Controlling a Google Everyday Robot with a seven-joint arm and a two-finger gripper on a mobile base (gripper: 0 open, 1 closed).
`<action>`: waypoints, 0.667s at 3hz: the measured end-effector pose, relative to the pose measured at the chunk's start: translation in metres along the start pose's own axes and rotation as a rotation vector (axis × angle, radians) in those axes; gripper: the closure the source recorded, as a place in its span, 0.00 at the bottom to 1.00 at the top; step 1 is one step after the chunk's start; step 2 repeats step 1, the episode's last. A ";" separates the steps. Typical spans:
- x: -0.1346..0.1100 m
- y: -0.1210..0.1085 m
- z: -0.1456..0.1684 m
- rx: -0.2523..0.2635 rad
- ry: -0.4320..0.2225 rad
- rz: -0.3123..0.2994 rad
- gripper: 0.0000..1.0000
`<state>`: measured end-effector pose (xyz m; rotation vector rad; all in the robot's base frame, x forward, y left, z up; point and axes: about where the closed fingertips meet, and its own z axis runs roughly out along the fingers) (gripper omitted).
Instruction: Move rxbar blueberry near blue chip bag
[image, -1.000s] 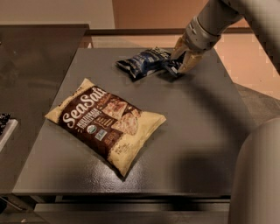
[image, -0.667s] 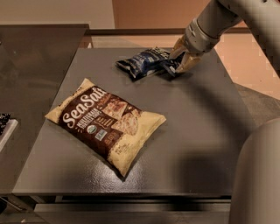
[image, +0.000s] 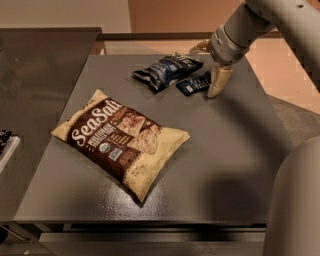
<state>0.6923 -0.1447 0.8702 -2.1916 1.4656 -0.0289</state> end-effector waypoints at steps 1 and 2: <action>0.000 0.000 0.000 0.000 0.000 0.000 0.00; 0.000 0.000 0.000 0.000 0.000 0.000 0.00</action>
Offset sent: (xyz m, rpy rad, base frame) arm 0.0000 0.0000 0.0000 0.0000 0.0000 0.0000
